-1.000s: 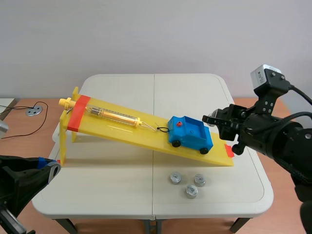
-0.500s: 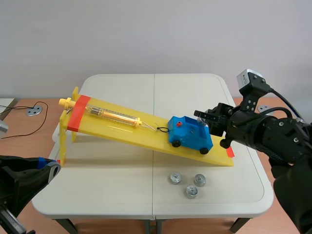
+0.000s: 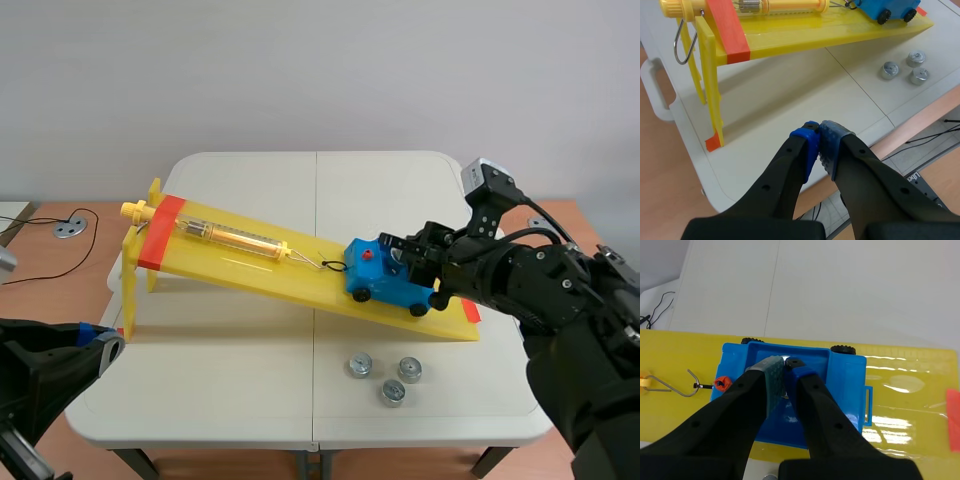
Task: Place the four metal weights on the blue cart on the ramp.
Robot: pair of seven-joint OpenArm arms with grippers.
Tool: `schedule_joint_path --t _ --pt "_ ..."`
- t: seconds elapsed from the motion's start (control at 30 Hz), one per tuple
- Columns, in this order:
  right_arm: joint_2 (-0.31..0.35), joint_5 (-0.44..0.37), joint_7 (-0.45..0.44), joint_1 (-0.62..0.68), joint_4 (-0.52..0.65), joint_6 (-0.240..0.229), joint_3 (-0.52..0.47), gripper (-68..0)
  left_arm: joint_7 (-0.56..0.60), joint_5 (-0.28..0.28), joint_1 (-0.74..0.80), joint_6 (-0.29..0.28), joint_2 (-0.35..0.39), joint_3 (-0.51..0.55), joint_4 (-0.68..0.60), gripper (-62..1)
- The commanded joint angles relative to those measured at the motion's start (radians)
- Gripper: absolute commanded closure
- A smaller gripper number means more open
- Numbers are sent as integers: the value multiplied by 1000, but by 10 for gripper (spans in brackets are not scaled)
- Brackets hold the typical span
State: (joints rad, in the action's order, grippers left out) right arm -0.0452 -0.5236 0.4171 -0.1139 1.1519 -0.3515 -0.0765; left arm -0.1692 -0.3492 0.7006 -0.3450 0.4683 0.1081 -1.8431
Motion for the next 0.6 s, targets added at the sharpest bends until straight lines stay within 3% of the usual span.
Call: schedule_joint_path --t 0.0,0.1,0.27,0.4,0.57 --pt "-14 -79 -136 -130 88 -34 27 -6 93 -74 -6 -25 -8 16 -72 -27" --pt "-13 -73 -143 -130 88 -34 27 -11 93 -74 -6 -25 -8 16 -72 -27" --pt "-13 -66 -150 -130 88 -45 14 -187 93 -74 -6 -25 -8 16 -72 -27" --pt "-12 -67 -142 -129 98 -119 -29 -252 93 -74 -6 -25 -8 16 -72 -27" --pt "13 -72 -110 -97 195 -196 -100 -262 93 -74 -6 -25 -8 16 -72 -27"
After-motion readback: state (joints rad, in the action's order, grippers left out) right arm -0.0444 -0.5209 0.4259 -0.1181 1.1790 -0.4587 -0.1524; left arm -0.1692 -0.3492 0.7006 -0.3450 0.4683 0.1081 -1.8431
